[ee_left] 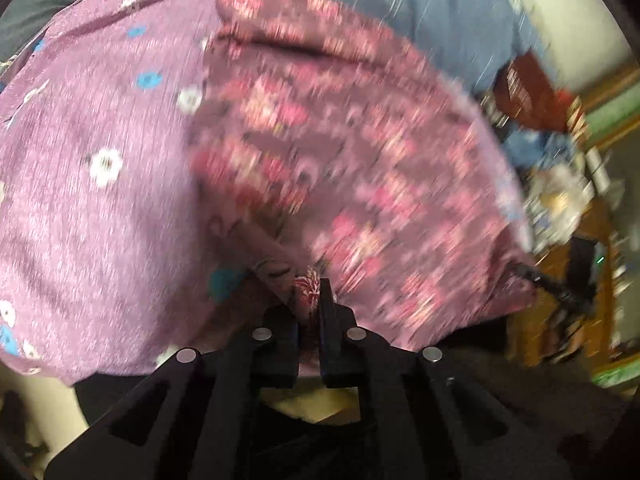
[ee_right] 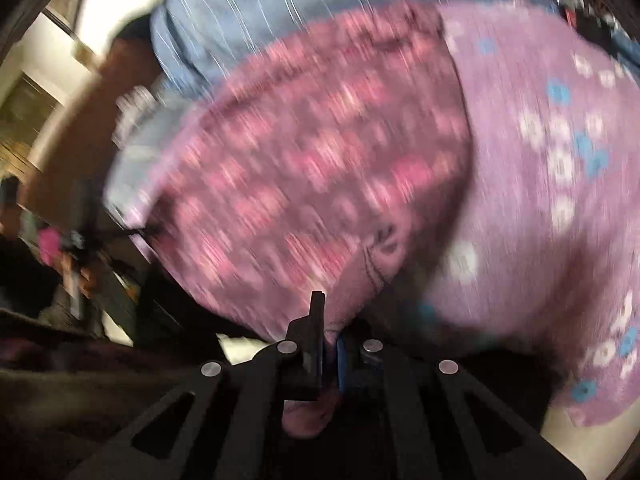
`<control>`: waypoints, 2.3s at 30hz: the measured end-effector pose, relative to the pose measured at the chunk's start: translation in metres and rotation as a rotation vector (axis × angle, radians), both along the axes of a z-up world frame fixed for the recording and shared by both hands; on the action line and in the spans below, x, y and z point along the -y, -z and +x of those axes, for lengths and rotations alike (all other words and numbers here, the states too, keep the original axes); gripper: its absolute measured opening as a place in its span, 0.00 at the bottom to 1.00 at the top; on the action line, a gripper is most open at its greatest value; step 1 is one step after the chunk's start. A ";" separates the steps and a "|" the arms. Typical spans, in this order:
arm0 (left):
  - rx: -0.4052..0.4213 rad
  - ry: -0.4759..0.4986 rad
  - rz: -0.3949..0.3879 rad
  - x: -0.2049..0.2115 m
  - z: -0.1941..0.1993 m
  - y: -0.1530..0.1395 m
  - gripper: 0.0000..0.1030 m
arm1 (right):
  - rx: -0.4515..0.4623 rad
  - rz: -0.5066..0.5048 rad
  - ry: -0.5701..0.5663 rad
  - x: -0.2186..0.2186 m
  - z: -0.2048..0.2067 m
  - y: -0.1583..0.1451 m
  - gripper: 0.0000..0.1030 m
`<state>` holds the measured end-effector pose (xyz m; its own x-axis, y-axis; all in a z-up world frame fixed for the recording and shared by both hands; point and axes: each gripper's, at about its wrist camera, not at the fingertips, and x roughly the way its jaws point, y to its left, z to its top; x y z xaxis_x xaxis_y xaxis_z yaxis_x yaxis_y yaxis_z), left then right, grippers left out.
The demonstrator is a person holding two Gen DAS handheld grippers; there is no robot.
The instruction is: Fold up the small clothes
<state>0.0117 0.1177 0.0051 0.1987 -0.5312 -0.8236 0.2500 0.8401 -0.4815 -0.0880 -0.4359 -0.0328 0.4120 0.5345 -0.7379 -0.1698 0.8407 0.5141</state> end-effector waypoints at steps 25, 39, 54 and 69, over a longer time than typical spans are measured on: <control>-0.100 -0.044 -0.059 -0.017 0.036 0.030 0.67 | -0.082 0.348 0.346 0.061 0.053 0.034 0.49; 0.067 -0.069 -0.213 -0.016 0.021 -0.021 0.05 | 0.141 0.209 0.219 0.027 0.040 -0.027 0.06; 0.105 -0.284 -0.282 -0.027 0.136 -0.028 0.05 | 0.208 0.320 0.348 0.051 0.166 -0.054 0.06; 0.057 -0.432 -0.332 -0.024 0.294 0.001 0.05 | 0.101 0.459 0.529 0.091 0.308 0.002 0.06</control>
